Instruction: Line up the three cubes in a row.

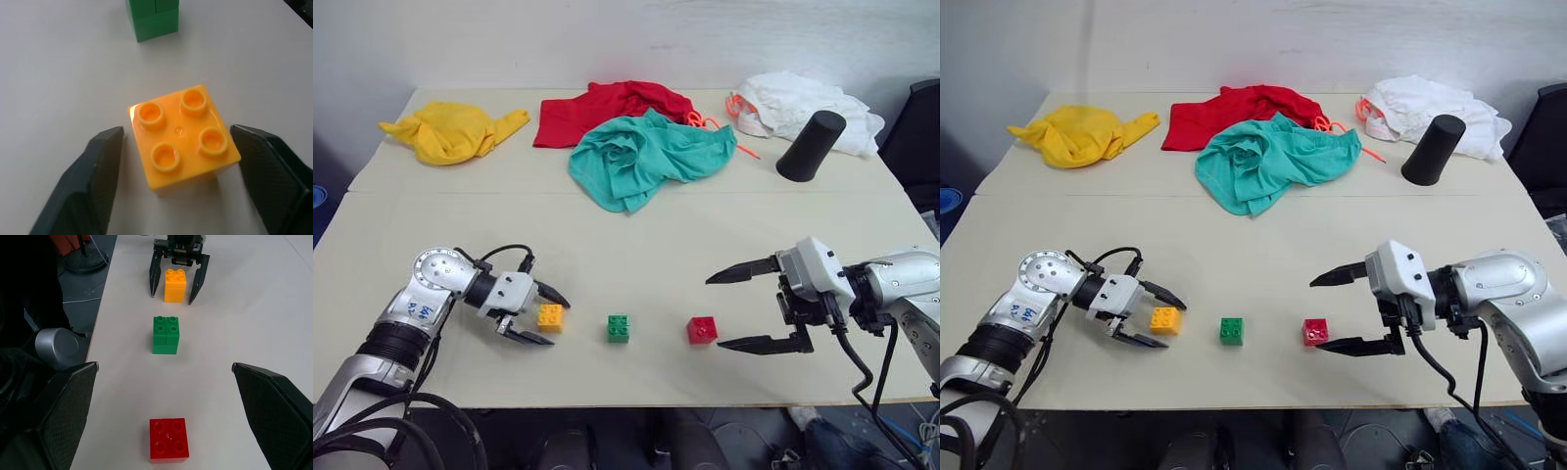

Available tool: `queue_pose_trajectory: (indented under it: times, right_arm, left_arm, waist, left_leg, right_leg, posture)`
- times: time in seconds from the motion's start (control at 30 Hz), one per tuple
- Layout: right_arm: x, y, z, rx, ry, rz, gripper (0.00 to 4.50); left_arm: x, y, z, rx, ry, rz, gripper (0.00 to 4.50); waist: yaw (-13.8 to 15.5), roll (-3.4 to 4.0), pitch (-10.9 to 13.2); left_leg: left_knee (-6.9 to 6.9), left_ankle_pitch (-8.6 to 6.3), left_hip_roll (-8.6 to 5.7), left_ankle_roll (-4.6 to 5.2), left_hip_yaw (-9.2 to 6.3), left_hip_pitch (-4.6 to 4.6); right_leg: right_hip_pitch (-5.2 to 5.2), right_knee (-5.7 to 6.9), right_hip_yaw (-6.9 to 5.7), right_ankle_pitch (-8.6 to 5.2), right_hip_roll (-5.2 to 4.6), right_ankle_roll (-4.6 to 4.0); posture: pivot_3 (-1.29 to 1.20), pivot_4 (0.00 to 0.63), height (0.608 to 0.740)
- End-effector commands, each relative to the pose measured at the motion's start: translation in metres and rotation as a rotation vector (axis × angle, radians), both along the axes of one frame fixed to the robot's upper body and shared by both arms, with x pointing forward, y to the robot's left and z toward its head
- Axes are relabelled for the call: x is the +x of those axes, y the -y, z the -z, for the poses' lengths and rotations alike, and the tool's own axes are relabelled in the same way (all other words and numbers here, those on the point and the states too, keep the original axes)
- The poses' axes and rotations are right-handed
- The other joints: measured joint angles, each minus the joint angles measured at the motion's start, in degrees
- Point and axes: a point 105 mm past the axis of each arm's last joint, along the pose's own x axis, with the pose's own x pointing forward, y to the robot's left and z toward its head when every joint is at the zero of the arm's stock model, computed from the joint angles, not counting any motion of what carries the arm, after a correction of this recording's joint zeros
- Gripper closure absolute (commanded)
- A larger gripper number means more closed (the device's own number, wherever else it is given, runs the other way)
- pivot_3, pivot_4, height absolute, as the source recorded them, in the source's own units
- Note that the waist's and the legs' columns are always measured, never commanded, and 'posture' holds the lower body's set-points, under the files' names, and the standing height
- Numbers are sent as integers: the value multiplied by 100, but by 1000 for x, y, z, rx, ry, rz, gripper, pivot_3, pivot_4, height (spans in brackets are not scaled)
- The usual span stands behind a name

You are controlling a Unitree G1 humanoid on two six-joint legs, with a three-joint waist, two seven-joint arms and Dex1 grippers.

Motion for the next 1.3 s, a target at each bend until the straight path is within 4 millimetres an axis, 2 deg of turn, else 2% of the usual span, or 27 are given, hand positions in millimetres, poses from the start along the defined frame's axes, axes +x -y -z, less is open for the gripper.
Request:
queue_pose_trajectory:
  times: [0.03, 0.13, 0.33, 0.47, 0.63, 0.73, 0.87, 1.0, 1.03, 1.3]
  right_arm:
    - [-3, -3, -9, 18, 29, -22, 0]
    - [-1, -4, -9, 24, 28, -28, 0]
    - [0, -6, -10, 31, 23, -39, 0]
    - [1, -9, -10, 39, 23, -45, 0]
    - [1, -10, -9, 46, 25, -43, 0]
    - [0, -11, -9, 51, 25, -40, 0]
    - [-1, -11, -8, 54, 26, -33, 0]
    - [-1, -10, -8, 53, 25, -30, 0]
    - [-2, -9, -8, 52, 24, -30, 0]
    - [-4, -9, -7, 48, 19, -28, 0]
  left_arm:
    - [-14, -19, 5, 86, -88, 12, 47]
    - [-16, -22, -6, 39, -82, -54, 47]
    - [-17, -8, -25, -87, -121, -160, 47]
    - [-24, -2, -24, -83, -174, -197, 47]
    - [-18, 1, -16, -68, -154, -243, 47]
    - [-17, 1, -14, -63, -153, -244, 562]
    - [-17, 0, -13, -49, -151, -233, 1821]
    - [-18, -1, -13, -39, -143, -211, 2812]
    - [-19, -1, -13, -35, -141, -200, 2951]
    - [-20, -4, -11, 4, -88, -151, 2962]
  waist:
    - [-25, 0, 0]
    - [-83, 0, 0]
    - [-96, 0, 1]
    - [-82, 0, 1]
    - [-83, 0, 1]
    - [-83, 0, 1]
    - [-87, 0, 1]
    - [-84, 0, 1]
    - [-84, 0, 1]
    - [-85, 0, 1]
  left_leg:
    - [0, 0, 1, 0, 0, 0]
    - [-1, 0, 2, 0, -2, -1]
    - [-2, 0, 4, -1, -4, -4]
    - [-2, 0, -1, -1, -5, -6]
    - [-2, 0, 0, -1, -5, -5]
    - [-2, 0, -1, -1, -5, -5]
    - [-2, 0, 0, -1, -5, -5]
    - [-2, 0, 0, -1, -4, -5]
    - [-2, 0, 0, -1, -4, -5]
    - [-2, 0, 0, -1, -4, -5]
  right_leg:
    - [0, 0, 0, 0, 0, 0]
    - [0, 0, 0, 0, 0, 0]
    - [-1, -1, -2, -1, -2, -1]
    - [0, -2, -1, 0, -6, -1]
    - [-1, -2, -1, 0, -4, -1]
    - [0, -2, -1, 0, -4, -1]
    - [0, -2, -1, 0, -4, -1]
    - [0, -2, -2, -1, -4, -1]
    - [0, -2, -1, 0, -4, -1]
    - [-1, -2, -1, 0, -4, -1]
  posture:
    - [0, 150, 740]
    - [0, 150, 740]
    - [0, 150, 740]
    - [0, 150, 740]
    - [0, 150, 740]
    - [0, 150, 740]
    - [0, 150, 740]
    - [0, 150, 740]
    - [0, 150, 740]
    - [0, 150, 740]
